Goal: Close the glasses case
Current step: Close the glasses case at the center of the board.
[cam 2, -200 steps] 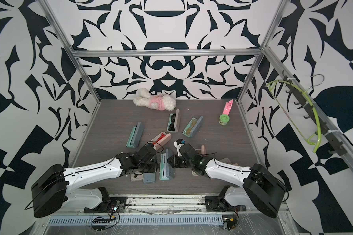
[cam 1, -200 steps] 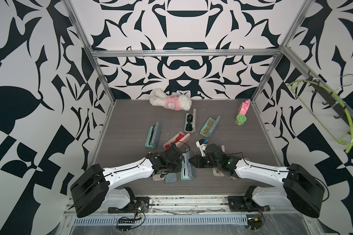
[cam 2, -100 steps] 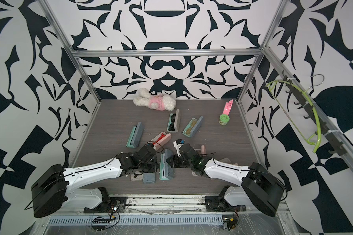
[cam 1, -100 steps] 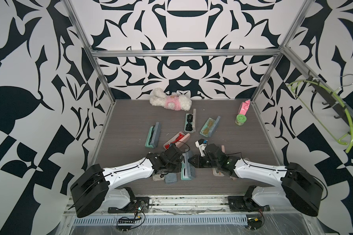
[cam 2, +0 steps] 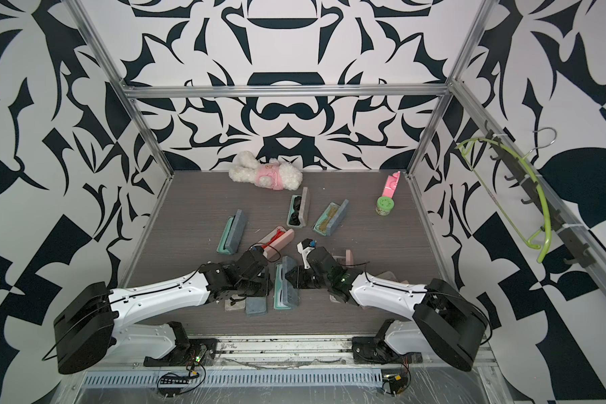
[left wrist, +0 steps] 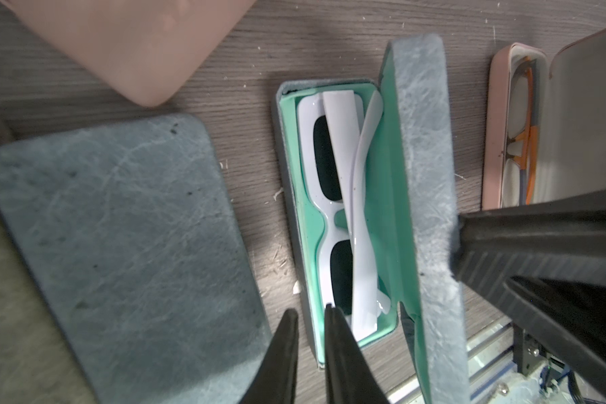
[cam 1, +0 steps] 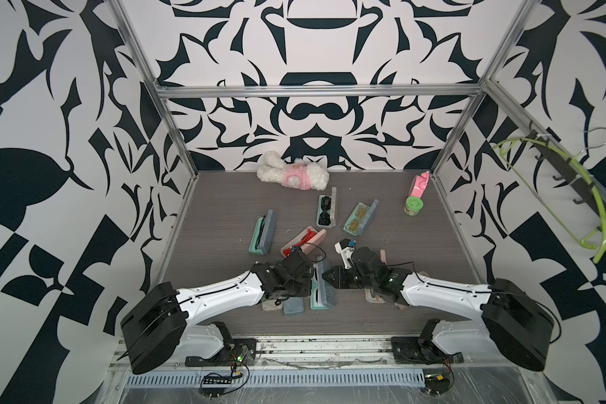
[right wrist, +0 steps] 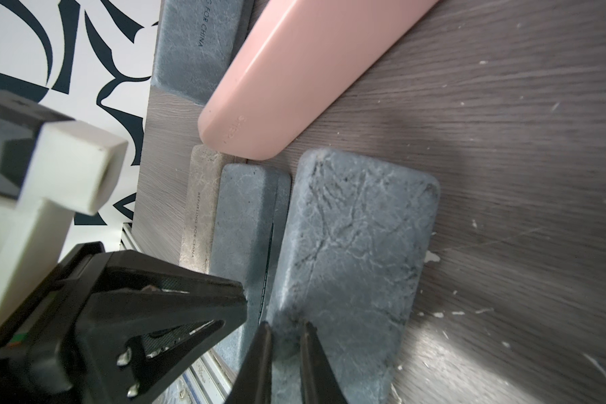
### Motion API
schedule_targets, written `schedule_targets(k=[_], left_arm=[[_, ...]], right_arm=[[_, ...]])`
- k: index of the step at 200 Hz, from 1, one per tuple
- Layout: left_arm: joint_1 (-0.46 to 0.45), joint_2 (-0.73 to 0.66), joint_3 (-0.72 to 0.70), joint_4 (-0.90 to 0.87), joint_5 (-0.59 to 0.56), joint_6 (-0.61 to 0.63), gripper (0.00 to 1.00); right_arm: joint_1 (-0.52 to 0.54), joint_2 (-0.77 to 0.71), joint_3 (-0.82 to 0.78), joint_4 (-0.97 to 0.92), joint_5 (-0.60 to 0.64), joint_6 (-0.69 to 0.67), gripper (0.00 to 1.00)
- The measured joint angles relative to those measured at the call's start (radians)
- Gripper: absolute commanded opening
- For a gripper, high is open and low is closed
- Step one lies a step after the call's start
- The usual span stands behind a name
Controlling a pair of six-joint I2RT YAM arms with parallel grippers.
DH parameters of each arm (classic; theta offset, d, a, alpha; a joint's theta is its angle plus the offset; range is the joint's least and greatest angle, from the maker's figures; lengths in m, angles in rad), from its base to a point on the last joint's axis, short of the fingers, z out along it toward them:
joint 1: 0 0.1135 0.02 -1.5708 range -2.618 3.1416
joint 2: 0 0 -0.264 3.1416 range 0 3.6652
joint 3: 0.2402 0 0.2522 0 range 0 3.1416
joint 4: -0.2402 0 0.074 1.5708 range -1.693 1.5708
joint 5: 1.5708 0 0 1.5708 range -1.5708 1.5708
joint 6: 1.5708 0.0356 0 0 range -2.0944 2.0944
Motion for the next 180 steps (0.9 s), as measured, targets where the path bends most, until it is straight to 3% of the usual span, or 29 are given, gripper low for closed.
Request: schedule_targets(k=[180], left_arm=[[0.0,0.0,0.0,0.004,0.002,-0.003,0.19]], right_arm=[[0.0,0.021,0.007,0.014,-0.012,0.0,0.17]])
